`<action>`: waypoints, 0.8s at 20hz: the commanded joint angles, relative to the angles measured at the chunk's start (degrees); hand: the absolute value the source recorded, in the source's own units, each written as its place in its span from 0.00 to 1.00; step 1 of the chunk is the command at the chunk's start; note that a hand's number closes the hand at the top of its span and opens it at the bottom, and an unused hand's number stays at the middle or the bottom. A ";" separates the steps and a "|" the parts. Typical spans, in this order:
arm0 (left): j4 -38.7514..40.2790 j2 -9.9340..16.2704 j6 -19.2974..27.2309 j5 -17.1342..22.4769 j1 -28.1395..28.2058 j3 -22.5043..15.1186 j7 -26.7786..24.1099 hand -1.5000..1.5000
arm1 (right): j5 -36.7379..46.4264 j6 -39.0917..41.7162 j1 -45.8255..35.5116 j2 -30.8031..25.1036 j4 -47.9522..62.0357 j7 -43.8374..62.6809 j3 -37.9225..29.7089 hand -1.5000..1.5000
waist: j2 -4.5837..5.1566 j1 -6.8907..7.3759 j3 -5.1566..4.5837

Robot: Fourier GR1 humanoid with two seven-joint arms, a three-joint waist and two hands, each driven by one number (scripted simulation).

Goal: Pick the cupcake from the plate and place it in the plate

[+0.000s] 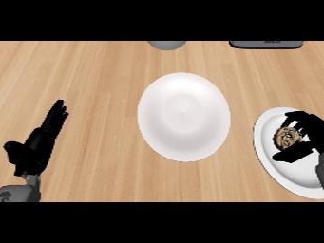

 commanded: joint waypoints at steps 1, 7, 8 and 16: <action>-0.57 0.59 -2.11 0.08 1.43 1.18 -0.57 0.50 | 3.73 -4.74 -1.51 2.28 0.71 -1.81 0.85 1.00 | 0.39 0.28 0.56; -1.68 0.60 0.61 0.19 4.38 2.47 -0.54 0.50 | 10.69 -17.03 22.42 8.15 -17.70 11.78 3.20 1.00 | -1.05 -4.22 0.29; -0.74 1.22 0.74 0.21 4.35 3.21 -0.44 0.50 | 11.32 -17.99 24.67 9.94 -19.15 13.87 3.69 1.00 | -1.38 -5.82 0.14; 0.12 0.62 0.73 -0.46 4.65 3.17 -2.73 0.50 | 28.47 -24.63 44.42 15.04 -51.53 23.67 15.76 1.00 | -0.50 -4.47 0.09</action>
